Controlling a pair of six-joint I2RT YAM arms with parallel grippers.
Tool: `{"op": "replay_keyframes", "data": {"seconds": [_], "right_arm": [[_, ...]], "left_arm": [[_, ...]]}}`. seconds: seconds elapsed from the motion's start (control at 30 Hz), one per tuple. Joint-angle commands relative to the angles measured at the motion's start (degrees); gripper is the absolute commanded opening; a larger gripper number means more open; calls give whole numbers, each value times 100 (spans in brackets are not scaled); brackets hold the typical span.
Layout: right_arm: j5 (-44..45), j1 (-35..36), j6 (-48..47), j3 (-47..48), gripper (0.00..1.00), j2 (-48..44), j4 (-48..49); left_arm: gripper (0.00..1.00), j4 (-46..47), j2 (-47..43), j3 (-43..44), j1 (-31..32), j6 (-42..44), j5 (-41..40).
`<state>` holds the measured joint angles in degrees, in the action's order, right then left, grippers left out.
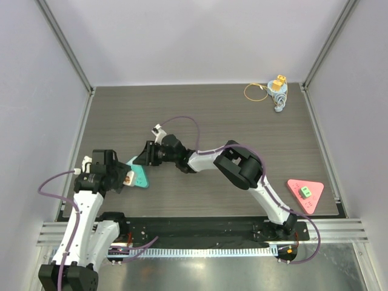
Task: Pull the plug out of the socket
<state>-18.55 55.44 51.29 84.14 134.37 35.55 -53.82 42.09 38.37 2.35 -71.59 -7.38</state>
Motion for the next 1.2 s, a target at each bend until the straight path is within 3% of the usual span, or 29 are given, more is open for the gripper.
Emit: {"op": "replay_keyframes", "data": {"seconds": [0.0, 0.1, 0.17, 0.33, 0.53, 0.77, 0.93, 1.17], "right_arm": [[958, 37, -901, -29, 1, 134, -1015], [792, 46, -796, -55, 1, 160, -876], [346, -24, -516, -160, 1, 230, -290], [-131, -130, 284, -380, 1, 397, 662], [-272, -235, 566, -354, 1, 591, 918], [403, -86, -380, -196, 1, 328, -170], [905, 151, -918, 32, 1, 160, -882], [589, 90, -568, -20, 1, 239, -523]], "left_arm": [[0, 619, -61, 435, 64, -38, 1114], [0, 645, -34, 382, 20, -83, 1151], [0, 601, -51, 417, 20, 13, 1002], [0, 285, -130, 838, 20, 716, 116], [0, 425, -332, 786, 20, 1244, 351], [0, 215, -175, 760, 20, 972, 333], [0, 30, 414, 1207, 11, 849, 175], [0, 48, 450, 1191, 11, 1103, 254]]}}
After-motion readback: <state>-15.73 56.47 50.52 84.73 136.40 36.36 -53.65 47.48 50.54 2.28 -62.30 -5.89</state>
